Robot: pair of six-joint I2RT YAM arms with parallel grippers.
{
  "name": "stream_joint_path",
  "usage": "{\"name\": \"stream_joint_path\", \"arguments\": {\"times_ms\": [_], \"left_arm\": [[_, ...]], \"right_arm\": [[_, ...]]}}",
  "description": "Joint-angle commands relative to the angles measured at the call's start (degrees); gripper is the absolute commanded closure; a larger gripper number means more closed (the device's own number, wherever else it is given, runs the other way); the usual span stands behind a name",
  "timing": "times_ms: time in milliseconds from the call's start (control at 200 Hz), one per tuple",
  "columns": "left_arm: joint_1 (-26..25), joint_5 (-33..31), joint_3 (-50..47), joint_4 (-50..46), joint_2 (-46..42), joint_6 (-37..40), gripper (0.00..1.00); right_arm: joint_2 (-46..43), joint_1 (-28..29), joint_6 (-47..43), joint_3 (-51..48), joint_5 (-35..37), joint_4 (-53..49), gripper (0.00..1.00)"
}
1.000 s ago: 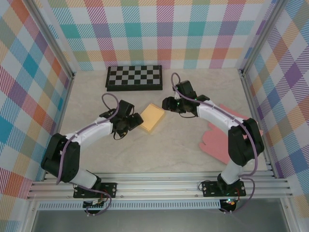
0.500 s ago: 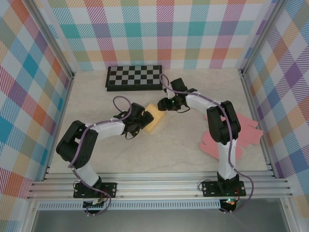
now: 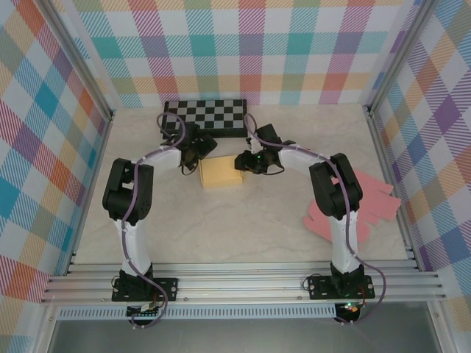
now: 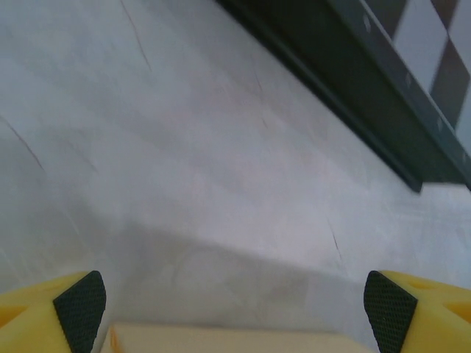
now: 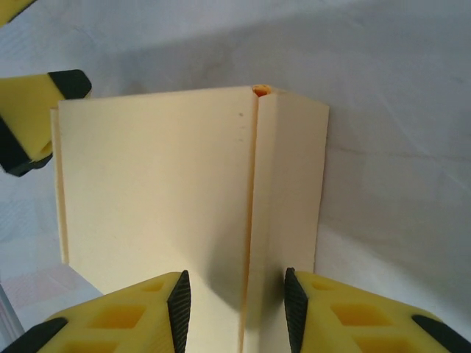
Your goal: Fold the paper box
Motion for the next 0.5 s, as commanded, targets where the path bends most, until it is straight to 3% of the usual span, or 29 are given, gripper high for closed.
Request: {"name": "stream_joint_path", "arguments": {"times_ms": [0, 240, 495], "left_arm": [[3.81, 1.59, 2.63, -5.67, 2.72, 4.44, 0.08], [10.72, 4.07, 9.45, -10.58, 7.21, 7.97, 0.09], [12.55, 4.06, 22.70, -18.01, 13.48, 11.22, 0.09]], "right_arm": [[3.98, 1.77, 4.60, 6.24, -0.41, 1.62, 0.59], [11.47, 6.76, 11.74, 16.06, 1.98, 0.34, 0.59], [8.23, 11.89, 24.36, 8.23, 11.12, 7.15, 0.58]]}}
